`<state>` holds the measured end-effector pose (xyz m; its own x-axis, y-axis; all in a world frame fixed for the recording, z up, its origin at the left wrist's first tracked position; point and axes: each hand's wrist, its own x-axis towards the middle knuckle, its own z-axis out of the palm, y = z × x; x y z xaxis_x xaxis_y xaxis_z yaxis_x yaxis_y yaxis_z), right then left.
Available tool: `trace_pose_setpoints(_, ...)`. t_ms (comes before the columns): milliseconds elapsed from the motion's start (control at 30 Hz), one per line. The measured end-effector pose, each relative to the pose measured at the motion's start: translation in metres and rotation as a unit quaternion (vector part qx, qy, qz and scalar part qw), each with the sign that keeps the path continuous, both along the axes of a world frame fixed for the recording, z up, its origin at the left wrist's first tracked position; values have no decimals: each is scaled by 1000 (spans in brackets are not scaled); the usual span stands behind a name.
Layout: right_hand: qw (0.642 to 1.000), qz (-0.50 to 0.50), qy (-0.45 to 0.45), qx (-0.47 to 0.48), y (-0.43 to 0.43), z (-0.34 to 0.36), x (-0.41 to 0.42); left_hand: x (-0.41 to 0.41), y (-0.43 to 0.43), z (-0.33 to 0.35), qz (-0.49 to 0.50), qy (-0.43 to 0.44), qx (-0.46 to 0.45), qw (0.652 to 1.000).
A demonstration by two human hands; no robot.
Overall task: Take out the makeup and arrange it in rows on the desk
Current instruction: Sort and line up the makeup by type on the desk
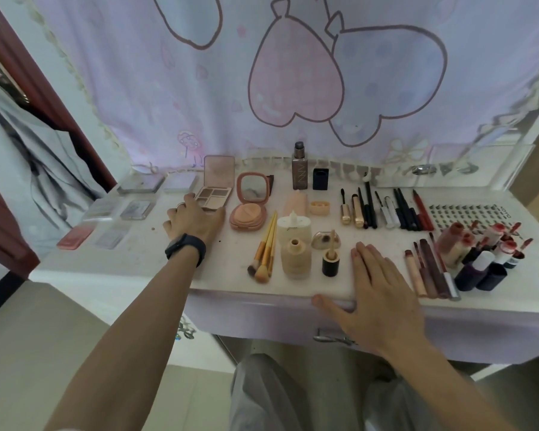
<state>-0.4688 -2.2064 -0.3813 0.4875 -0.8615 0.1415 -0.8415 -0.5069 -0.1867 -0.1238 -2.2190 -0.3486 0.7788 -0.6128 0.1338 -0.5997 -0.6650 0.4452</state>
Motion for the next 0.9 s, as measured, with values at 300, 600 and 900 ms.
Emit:
trace_pose_setpoints(300,1000,-7,-9,-3,0,-1,2,11,-33,-3,20,-16,1,1000)
trace_pose_setpoints(600,1000,-14,10,-10,1,1,4,17,-37,-3,2,-10,2,1000)
trace_pose_setpoints(900,1000,-22,11,-14,1,0,5,60,-37,6,-72,-50,67,994)
